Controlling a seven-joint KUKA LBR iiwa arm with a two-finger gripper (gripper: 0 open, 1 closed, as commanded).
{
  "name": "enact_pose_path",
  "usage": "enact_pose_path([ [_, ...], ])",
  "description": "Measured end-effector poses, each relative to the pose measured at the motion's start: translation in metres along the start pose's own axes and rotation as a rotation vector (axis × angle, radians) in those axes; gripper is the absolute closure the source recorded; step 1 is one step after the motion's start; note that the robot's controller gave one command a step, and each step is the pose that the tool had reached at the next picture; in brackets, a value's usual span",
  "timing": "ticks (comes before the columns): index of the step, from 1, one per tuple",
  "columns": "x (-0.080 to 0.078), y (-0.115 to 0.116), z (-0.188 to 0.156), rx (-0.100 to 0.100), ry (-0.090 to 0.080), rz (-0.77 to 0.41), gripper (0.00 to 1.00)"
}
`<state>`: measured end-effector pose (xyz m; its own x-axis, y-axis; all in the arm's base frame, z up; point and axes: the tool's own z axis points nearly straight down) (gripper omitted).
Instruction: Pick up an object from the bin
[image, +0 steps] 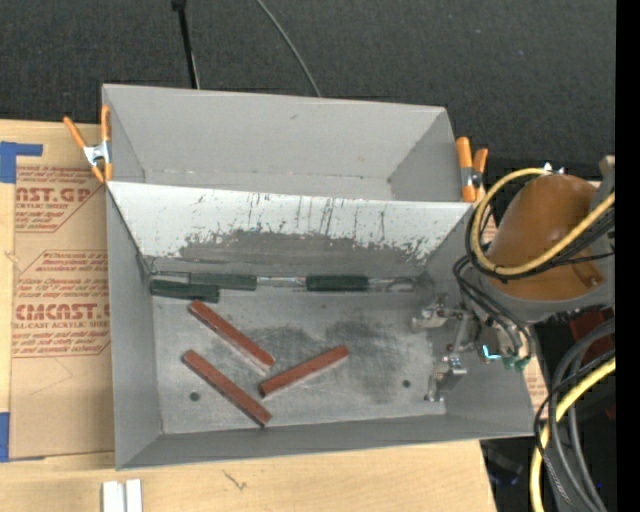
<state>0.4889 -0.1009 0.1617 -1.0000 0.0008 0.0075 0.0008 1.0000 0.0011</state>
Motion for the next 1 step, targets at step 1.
enact_pose_path([
  [1, -0.002, 0.0003, -0.0041, 0.001, -0.008, -0.001, 0.0],
])
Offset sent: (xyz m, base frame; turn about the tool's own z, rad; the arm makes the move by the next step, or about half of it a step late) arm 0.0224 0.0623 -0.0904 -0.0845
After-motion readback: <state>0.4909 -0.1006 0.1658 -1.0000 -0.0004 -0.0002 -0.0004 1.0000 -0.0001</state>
